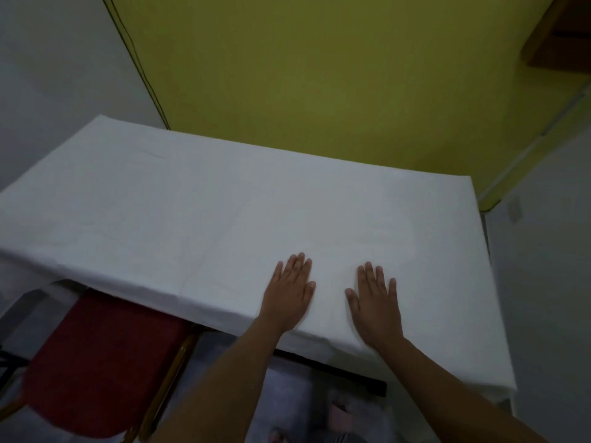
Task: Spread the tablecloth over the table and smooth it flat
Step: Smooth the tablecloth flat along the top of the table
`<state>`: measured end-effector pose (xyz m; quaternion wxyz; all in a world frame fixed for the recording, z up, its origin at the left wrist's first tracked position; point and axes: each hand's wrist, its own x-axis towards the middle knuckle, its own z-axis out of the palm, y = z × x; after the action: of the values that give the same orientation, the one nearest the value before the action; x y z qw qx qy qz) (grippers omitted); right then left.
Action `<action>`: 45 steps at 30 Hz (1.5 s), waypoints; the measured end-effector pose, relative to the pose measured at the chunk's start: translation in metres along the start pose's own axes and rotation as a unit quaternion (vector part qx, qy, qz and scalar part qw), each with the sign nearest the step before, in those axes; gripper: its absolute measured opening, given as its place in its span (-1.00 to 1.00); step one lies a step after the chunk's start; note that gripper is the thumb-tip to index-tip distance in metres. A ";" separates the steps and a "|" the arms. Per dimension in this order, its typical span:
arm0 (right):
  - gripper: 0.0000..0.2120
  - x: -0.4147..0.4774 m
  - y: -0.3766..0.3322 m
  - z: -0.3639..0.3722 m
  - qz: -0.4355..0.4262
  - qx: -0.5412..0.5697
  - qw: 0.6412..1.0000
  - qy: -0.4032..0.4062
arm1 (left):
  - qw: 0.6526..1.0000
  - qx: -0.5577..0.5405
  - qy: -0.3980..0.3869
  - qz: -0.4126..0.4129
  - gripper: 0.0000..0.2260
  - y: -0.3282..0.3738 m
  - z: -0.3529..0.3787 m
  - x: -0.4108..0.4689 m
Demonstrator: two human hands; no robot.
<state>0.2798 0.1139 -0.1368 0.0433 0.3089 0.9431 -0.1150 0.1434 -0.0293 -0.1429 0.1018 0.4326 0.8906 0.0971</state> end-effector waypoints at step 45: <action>-0.41 0.139 -0.592 0.101 -0.272 0.009 0.962 -0.008 | 0.954 -0.026 0.126 -0.272 -0.39 -0.645 -0.163 -0.088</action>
<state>-0.1821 -0.2946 -0.1437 0.0151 0.0398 0.9902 -0.1330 -0.3306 -0.5046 -0.1456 0.0220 0.1555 0.9773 0.1423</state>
